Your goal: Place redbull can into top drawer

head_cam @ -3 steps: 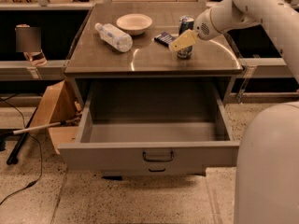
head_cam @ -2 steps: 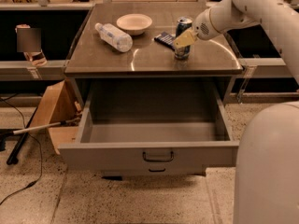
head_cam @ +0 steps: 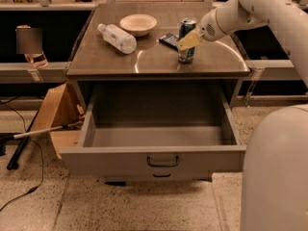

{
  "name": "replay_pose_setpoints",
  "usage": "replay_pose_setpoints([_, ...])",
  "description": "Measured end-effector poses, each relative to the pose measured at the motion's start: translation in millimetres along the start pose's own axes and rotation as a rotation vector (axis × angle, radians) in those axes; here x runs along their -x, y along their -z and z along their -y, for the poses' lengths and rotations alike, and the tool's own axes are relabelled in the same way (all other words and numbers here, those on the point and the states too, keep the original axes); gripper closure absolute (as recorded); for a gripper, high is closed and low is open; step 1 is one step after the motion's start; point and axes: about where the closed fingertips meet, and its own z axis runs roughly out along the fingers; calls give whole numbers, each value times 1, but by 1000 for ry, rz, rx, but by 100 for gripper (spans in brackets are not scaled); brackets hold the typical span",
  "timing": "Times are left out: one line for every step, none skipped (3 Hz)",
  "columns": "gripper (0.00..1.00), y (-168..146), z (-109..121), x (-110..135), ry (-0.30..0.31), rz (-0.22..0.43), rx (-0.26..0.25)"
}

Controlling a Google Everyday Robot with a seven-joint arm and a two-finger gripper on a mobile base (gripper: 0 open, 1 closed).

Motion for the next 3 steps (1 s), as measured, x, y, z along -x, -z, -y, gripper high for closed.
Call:
replay_pose_setpoints([100,0,0,0,0,0,0])
replay_pose_setpoints([100,8,-4,2,18,22,36])
replay_pose_setpoints([100,31,-12,1,37,47,99])
